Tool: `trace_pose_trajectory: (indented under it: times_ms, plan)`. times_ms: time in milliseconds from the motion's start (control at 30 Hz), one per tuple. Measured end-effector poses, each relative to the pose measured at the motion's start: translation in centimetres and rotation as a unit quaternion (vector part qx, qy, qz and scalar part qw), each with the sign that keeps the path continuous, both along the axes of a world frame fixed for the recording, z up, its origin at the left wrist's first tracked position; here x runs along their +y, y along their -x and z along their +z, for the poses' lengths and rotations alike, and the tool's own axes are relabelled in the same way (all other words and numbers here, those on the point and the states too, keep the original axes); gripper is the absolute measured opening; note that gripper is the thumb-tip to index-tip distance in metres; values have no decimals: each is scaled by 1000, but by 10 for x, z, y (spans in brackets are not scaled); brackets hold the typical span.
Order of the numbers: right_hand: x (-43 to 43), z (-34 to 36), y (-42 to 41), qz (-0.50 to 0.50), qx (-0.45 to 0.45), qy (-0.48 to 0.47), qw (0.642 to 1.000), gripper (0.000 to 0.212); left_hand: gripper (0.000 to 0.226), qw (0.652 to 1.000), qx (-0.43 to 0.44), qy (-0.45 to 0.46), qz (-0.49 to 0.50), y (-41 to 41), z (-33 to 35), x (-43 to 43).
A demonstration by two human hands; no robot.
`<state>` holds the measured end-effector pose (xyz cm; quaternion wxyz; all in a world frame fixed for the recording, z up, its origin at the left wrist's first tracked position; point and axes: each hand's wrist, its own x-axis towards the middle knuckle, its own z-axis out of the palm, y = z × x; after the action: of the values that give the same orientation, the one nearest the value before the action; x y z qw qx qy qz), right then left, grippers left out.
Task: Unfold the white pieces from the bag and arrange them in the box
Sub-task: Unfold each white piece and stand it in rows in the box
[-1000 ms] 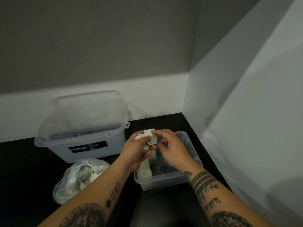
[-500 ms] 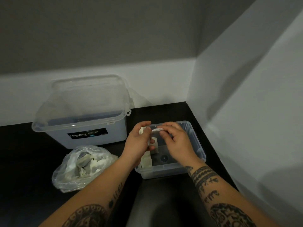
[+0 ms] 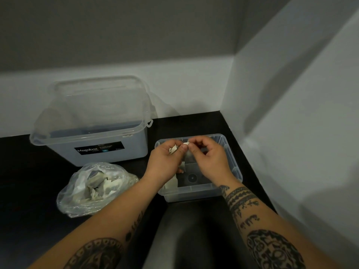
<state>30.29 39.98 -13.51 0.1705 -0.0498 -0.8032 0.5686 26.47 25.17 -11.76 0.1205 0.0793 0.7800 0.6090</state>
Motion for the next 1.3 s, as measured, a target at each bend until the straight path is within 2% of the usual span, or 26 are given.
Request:
trace_pose_trajectory:
  times_ms: [167,233,300,400,467,600,800,1033,1300]
  plan:
    - [2,-1,6,-7,-50,28,998,10,5,995,62,79,-5,12,1,-7]
    - [4,-2,12,12,-110,-8,994,11,6,982,133,134,24,20,2,-12]
    - [4,-7,20,43,-176,-63,981,9,19,962,184,193,55,30,0,-19]
    - [2,-16,30,50,-225,-119,966,7,35,944,177,271,63,39,-5,-26]
    - [1,-21,38,46,-254,-156,953,7,38,937,165,304,56,41,-11,-29]
    - [3,-32,51,34,-317,-189,929,9,31,942,160,286,66,40,-21,-32]
    - [-3,-39,59,45,-372,-168,912,8,26,948,169,255,90,35,-29,-32]
    - [-9,-42,63,21,-370,-135,919,9,26,948,164,257,92,34,-29,-32]
    - [-7,-32,57,19,-339,-193,920,15,26,951,156,253,89,35,-21,-33]
